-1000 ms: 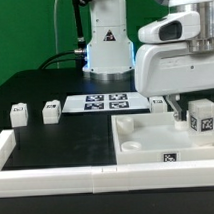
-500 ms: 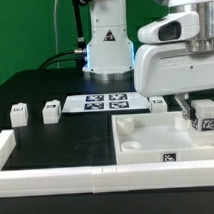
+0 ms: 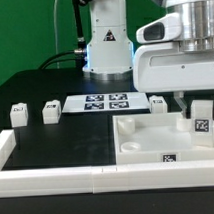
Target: Assemble one leg
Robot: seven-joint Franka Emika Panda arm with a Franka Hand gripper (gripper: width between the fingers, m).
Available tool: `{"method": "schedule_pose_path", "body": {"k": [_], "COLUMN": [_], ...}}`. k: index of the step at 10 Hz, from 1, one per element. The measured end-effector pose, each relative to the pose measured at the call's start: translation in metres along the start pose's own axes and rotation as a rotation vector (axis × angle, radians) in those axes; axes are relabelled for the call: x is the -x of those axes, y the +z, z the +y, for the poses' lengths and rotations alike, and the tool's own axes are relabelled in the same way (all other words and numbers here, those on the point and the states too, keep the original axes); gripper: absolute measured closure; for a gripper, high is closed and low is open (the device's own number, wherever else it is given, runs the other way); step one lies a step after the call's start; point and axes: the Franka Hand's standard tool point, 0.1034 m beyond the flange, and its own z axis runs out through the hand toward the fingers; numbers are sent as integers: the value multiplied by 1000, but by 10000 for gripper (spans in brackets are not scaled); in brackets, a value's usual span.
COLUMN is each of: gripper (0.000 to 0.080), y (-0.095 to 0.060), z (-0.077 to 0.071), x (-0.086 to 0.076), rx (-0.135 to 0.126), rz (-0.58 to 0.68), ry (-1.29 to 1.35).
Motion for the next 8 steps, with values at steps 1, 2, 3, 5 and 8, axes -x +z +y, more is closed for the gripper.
{"method": "schedule_pose_path", "body": {"k": [1,2,3,5,8], "gripper": [508,508,507,506,506], "y": [0,0,-1,-1,-1], "z": [0,0,-1,-2,-3], "x": [-1,-1,0,3,6], "rx": [-7,-14,-13,6,11], "rz": [0,-5,-3,-8,0], "ry": [98,243,332,624,903]}}
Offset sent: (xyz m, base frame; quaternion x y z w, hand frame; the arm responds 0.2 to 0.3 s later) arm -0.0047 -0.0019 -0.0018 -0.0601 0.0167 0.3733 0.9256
